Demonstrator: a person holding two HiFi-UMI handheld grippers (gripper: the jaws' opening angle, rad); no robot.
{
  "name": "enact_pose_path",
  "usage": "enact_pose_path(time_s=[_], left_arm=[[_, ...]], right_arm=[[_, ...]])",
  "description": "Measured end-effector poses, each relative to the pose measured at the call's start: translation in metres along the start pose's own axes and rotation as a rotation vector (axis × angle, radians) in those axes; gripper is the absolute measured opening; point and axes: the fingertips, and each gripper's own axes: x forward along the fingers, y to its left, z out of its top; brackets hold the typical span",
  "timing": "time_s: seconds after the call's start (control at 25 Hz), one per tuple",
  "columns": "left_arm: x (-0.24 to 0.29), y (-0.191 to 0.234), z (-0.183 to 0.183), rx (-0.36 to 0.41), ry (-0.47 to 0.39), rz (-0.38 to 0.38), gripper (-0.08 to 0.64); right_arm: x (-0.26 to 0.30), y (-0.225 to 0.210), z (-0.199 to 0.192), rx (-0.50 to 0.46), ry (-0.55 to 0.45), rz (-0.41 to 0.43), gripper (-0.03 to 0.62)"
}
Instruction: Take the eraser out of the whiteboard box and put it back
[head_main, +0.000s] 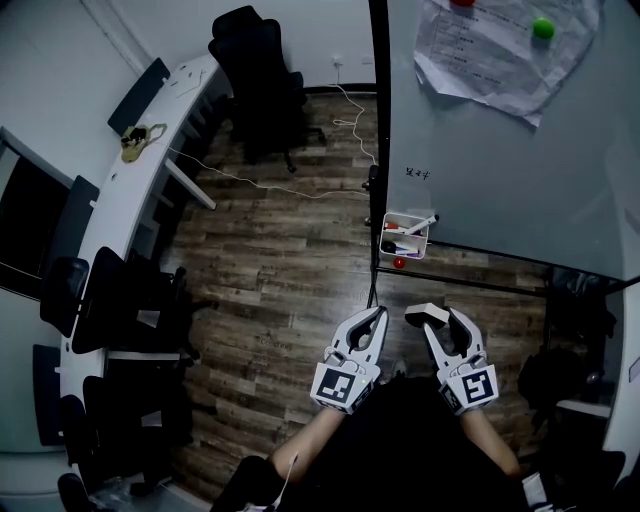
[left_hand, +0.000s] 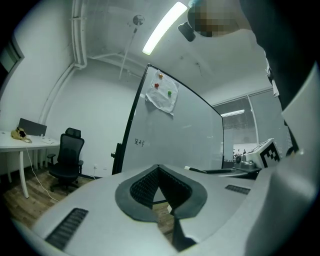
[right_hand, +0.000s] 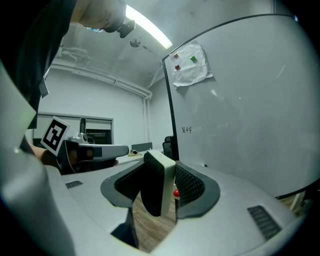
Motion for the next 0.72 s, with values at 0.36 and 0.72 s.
enact_pose_path(time_s=[0.36, 0.72], left_arm=[[0.007, 0.004, 0.004, -0.005, 0.002, -0.001, 0.006], [0.01, 0.009, 0.006, 0.003, 0.011, 0.028, 0.006]], right_arm=[[0.001, -0.008, 0.001, -0.009, 0.012, -0.024, 0.199], [0.006, -0.009, 0.002, 0.002, -0.007, -0.01, 0.199]])
